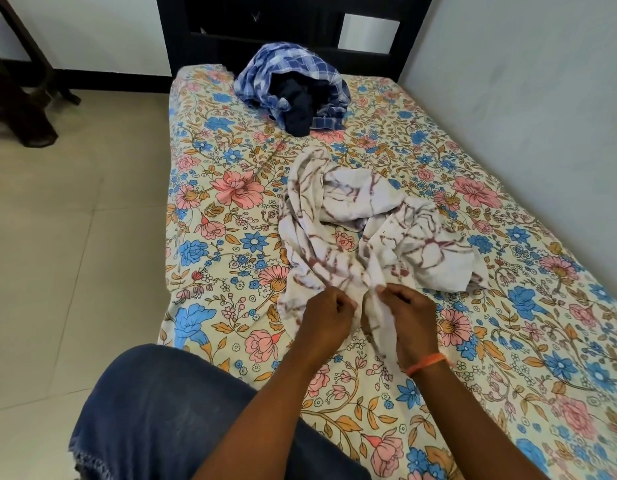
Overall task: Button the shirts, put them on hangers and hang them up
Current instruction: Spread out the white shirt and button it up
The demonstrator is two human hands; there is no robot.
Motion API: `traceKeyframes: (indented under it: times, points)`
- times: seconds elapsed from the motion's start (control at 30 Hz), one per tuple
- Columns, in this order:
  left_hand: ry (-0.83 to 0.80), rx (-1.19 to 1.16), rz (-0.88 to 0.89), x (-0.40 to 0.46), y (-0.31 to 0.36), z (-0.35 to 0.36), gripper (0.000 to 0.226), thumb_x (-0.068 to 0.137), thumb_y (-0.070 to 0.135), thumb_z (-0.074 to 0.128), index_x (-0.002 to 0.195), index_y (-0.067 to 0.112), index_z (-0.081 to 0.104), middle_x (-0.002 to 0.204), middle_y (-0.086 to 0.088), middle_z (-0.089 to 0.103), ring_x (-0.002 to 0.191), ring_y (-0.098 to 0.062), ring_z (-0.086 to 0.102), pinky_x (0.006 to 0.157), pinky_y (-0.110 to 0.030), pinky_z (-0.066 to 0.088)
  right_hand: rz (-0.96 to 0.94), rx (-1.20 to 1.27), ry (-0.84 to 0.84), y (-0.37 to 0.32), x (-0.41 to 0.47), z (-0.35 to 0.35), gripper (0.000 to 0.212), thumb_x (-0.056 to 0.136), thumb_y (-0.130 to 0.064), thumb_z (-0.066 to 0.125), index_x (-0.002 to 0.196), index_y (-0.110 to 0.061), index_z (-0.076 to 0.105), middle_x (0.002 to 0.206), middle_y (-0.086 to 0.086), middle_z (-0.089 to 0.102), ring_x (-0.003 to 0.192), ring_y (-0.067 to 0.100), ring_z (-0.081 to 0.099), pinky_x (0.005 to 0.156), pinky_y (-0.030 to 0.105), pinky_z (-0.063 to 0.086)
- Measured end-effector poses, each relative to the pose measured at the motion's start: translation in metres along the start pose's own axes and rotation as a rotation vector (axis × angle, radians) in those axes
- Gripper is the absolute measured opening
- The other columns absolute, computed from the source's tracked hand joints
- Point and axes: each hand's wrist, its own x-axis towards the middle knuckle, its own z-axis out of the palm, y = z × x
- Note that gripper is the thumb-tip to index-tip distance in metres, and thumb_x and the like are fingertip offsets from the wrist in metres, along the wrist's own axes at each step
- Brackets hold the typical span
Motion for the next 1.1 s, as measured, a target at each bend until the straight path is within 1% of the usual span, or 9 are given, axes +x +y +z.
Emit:
traceKeyframes:
  times: [0.07, 0.13, 0.2, 0.27, 0.33, 0.53, 0.67, 0.8, 1.1]
  points:
    - [0.045, -0.049, 0.01, -0.001, 0.005, -0.001, 0.016, 0.097, 0.018, 0.052, 0.083, 0.023, 0.058, 0.08, 0.006, 0.065, 0.058, -0.01, 0.064, 0.054, -0.024, 0.051, -0.047, -0.017, 0.084, 0.001, -0.009, -0.006, 0.006, 0.085, -0.011, 0.074, 0.091, -0.013, 0.077, 0.088, 0.003, 0.076, 0.085, 0.019, 0.07, 0.08, 0.031, 0.055]
    - [0.075, -0.02, 0.051, -0.001, 0.007, 0.0, 0.018, 0.097, 0.02, 0.052, 0.082, 0.026, 0.057, 0.081, 0.006, 0.066, 0.061, -0.013, 0.066, 0.061, -0.031, 0.056, -0.18, -0.194, 0.098, 0.005, -0.026, -0.007, 0.003, 0.088, -0.016, 0.073, 0.09, -0.017, 0.075, 0.087, -0.002, 0.074, 0.084, 0.015, 0.069, 0.076, 0.023, 0.053]
    - [0.054, -0.016, 0.072, -0.003, 0.007, 0.004, 0.018, 0.096, 0.02, 0.053, 0.08, 0.027, 0.057, 0.081, 0.006, 0.065, 0.066, -0.016, 0.066, 0.068, -0.04, 0.058, -0.402, -0.355, 0.09, 0.01, -0.042, -0.004, 0.003, 0.089, -0.016, 0.071, 0.088, -0.019, 0.072, 0.087, -0.006, 0.068, 0.081, 0.006, 0.064, 0.071, 0.014, 0.048]
    - [0.026, -0.011, 0.088, -0.006, 0.006, 0.008, 0.017, 0.095, 0.019, 0.052, 0.08, 0.024, 0.059, 0.079, 0.004, 0.065, 0.069, -0.015, 0.065, 0.069, -0.044, 0.057, -0.545, -0.461, 0.075, 0.016, -0.048, 0.001, 0.005, 0.089, -0.014, 0.07, 0.087, -0.018, 0.07, 0.089, -0.006, 0.062, 0.08, 0.003, 0.061, 0.069, 0.014, 0.048]
    - [0.021, 0.028, 0.101, -0.007, 0.005, 0.009, 0.016, 0.095, 0.019, 0.05, 0.082, 0.021, 0.058, 0.077, 0.003, 0.064, 0.069, -0.014, 0.064, 0.069, -0.046, 0.055, -0.546, -0.488, 0.074, 0.02, -0.047, 0.005, 0.011, 0.088, -0.007, 0.07, 0.086, -0.017, 0.069, 0.087, -0.006, 0.061, 0.078, 0.003, 0.062, 0.067, 0.016, 0.049]
    - [-0.043, 0.055, 0.104, -0.005, 0.001, 0.004, 0.018, 0.098, 0.024, 0.052, 0.08, 0.026, 0.057, 0.079, 0.003, 0.064, 0.072, -0.016, 0.064, 0.072, -0.049, 0.056, -0.501, -0.489, 0.082, 0.017, -0.039, 0.006, 0.004, 0.088, -0.009, 0.071, 0.09, -0.009, 0.074, 0.084, -0.001, 0.065, 0.081, 0.001, 0.062, 0.066, 0.004, 0.041]
    - [-0.052, 0.04, 0.077, -0.004, -0.001, 0.005, 0.016, 0.097, 0.021, 0.052, 0.084, 0.023, 0.06, 0.084, 0.004, 0.065, 0.076, -0.016, 0.065, 0.073, -0.049, 0.056, -0.479, -0.484, 0.043, 0.019, -0.041, 0.007, 0.007, 0.09, -0.008, 0.07, 0.096, -0.007, 0.074, 0.084, -0.005, 0.063, 0.081, 0.001, 0.062, 0.069, 0.006, 0.043]
    - [-0.041, -0.033, 0.041, -0.008, 0.002, 0.004, 0.022, 0.096, 0.018, 0.049, 0.079, 0.023, 0.061, 0.082, 0.004, 0.068, 0.076, -0.016, 0.067, 0.076, -0.047, 0.057, -0.5, -0.463, 0.036, 0.02, -0.046, 0.008, 0.003, 0.089, -0.009, 0.071, 0.089, -0.012, 0.073, 0.082, -0.006, 0.062, 0.082, 0.003, 0.061, 0.067, 0.006, 0.043]
    - [-0.019, -0.032, -0.012, -0.004, 0.002, 0.003, 0.016, 0.097, 0.017, 0.051, 0.087, 0.013, 0.064, 0.084, -0.005, 0.068, 0.077, -0.021, 0.067, 0.073, -0.041, 0.056, -0.419, -0.247, 0.001, 0.017, -0.057, 0.012, 0.023, 0.087, 0.005, 0.064, 0.092, -0.013, 0.077, 0.08, 0.001, 0.071, 0.076, 0.006, 0.064, 0.067, 0.012, 0.049]
